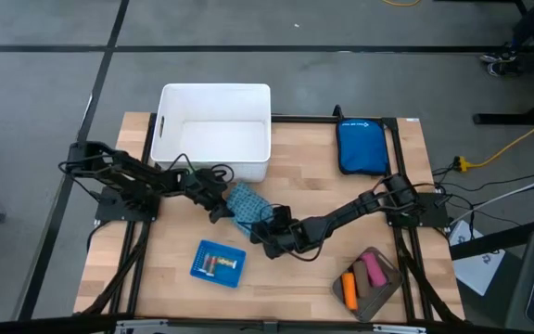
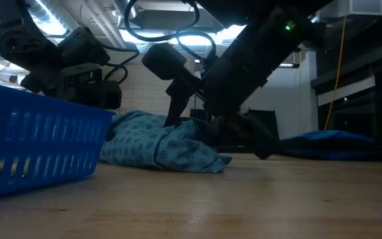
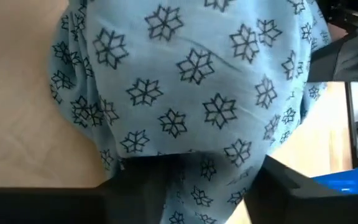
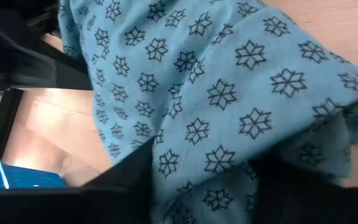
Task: Pick & Place Medicine items
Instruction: Put the blue patient gown into the white bin
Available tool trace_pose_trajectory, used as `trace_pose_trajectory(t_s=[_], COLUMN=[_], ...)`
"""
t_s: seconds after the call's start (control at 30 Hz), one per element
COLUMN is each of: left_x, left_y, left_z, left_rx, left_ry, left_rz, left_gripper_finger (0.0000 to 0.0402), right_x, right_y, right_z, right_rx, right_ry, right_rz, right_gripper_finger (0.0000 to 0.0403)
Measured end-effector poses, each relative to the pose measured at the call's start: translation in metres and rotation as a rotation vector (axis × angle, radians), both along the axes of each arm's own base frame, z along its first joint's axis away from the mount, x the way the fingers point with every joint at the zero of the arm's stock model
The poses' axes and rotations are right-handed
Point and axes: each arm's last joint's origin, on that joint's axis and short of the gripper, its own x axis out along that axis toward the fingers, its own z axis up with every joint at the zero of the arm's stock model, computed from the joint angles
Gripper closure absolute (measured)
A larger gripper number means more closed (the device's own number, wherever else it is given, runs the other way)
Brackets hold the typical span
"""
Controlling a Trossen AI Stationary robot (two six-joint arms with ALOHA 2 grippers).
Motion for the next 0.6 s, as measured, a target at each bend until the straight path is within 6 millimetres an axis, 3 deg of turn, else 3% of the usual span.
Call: trace_pose_trajectory(t_s=[0.23,0.33,0.6], left_x=[0.003,0.004,0.011], left_y=[-0.005,-0.007,-0.021], left_z=[0.003,0.005,0.014], left_rx=[0.046,0.036,0.001], left_ry=[-0.057,-0.084,-0.155], left_rz=[-0.064,-0.100,-0.184], left_gripper_finger=[0.0355,0.0390,0.0394], right_x=[0.001,0.002,0.011], right_y=[0.000,0.001,0.005], right_z=[0.001,0.001,0.009], right_rx=[0.000,-0.010,-0.006], right_ry=[0.001,0.004,-0.087], right_rz=[0.018,0.035,0.113], right_gripper_finger=[0.0366,0.0368,0.0368])
